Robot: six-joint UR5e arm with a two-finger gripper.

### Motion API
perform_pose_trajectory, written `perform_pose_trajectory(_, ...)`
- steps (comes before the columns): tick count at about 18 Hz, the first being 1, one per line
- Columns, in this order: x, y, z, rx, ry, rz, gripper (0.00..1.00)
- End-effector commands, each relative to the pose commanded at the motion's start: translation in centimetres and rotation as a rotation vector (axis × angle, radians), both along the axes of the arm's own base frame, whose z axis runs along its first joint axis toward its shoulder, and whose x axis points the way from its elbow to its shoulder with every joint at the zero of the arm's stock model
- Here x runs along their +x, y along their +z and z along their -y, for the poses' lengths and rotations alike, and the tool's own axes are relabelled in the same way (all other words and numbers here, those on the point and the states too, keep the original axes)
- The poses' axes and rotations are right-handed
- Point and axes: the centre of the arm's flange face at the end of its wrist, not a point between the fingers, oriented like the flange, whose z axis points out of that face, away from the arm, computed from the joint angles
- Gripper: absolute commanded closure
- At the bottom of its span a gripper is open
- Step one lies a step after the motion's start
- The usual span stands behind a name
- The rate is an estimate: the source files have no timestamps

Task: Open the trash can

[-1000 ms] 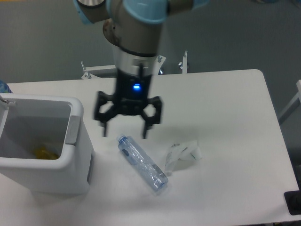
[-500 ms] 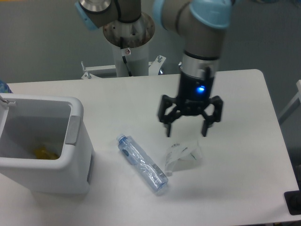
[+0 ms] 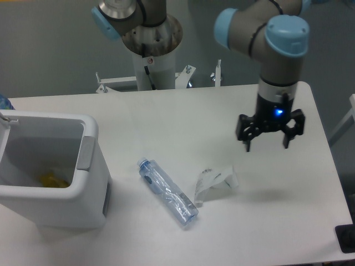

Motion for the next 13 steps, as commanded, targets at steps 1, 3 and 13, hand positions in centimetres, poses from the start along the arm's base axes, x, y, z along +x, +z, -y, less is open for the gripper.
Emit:
perform_pose_trajectory(1, -0.4, -0.1, 0.5, -0.005, -0.012, -0.001, 0.0)
perform_pose_trajectory(3, -1.1, 0.0, 1.2, -0.009, -0.024, -0.011, 0.0)
perform_pose_trajectory(13, -1.5, -2.4, 1.1, -0.186, -0.315, -0.042, 0.0)
